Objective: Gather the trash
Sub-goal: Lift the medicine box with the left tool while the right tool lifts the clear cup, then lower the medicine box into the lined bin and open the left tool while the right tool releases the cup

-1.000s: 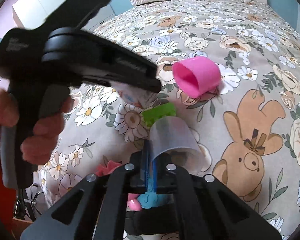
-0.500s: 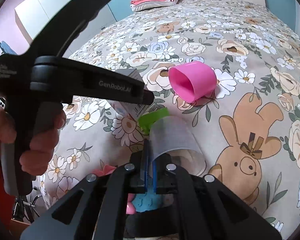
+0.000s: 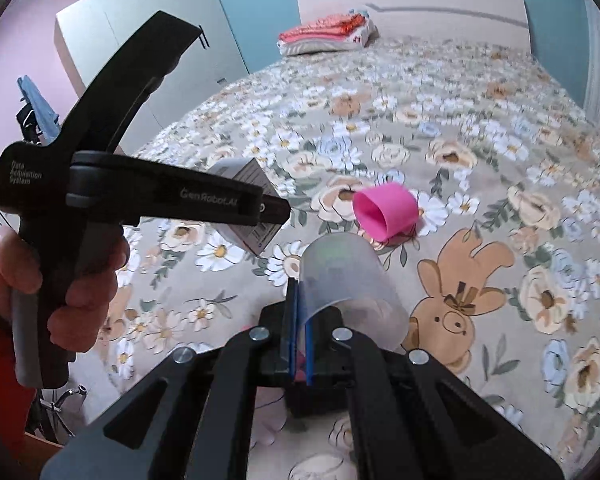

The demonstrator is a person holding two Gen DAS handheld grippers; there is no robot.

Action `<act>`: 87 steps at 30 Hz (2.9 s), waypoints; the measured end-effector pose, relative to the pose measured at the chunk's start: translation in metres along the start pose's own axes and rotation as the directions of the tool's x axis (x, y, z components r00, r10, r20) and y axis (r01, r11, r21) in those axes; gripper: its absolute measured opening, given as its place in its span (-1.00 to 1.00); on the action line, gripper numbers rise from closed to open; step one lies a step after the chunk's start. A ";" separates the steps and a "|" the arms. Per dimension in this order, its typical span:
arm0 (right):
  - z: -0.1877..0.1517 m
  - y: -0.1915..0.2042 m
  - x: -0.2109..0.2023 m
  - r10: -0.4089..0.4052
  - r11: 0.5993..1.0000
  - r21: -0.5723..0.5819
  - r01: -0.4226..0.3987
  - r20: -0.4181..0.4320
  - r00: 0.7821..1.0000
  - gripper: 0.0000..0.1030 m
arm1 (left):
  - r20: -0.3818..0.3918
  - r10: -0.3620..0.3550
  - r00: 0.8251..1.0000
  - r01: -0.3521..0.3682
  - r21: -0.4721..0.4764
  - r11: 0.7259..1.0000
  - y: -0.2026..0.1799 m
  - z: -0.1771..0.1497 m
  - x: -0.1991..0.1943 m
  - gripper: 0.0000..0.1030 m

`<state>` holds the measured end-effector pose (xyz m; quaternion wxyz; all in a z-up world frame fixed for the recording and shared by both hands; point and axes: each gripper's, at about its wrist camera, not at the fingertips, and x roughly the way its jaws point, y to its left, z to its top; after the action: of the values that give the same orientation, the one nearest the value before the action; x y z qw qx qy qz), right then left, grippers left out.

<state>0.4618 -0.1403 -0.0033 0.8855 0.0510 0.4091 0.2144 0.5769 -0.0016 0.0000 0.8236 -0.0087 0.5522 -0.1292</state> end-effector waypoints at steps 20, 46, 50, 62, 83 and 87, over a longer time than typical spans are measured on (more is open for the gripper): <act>-0.033 0.083 -0.196 -0.031 0.986 -0.156 0.064 0.201 0.979 -0.91 | 0.222 0.056 0.973 -0.062 0.017 0.998 -0.047 -0.113 -0.205 -0.14; -0.173 0.113 -0.252 -0.013 0.969 -0.245 0.047 0.138 0.990 -0.91 | 0.178 0.002 0.984 -0.031 0.159 0.987 -0.078 -0.327 -0.225 -0.14; -0.194 0.117 -0.245 -0.005 0.965 -0.259 0.035 0.114 0.994 -0.91 | 0.142 -0.012 0.990 -0.012 0.165 0.986 -0.077 -0.352 -0.206 -0.14; -0.260 0.120 -0.190 -0.013 0.961 -0.276 -0.002 -0.053 0.998 -0.91 | 0.024 -0.018 1.000 0.015 0.147 0.989 -0.060 -0.403 -0.138 -0.14; -0.362 0.067 -0.059 -0.012 0.992 -0.120 -0.038 -0.385 0.923 -0.91 | -0.299 -0.068 0.952 0.097 0.082 0.992 -0.056 -0.462 0.037 -0.14; -0.377 0.058 -0.038 -0.012 0.994 -0.100 -0.035 -0.434 0.901 -0.91 | -0.324 -0.061 0.944 0.084 0.056 0.995 -0.053 -0.468 0.067 -0.14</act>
<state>0.1392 -0.1356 -0.2101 0.7724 -0.0425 0.5837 0.2467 0.1629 -0.0076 -0.2349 0.7171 0.0206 0.6735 -0.1782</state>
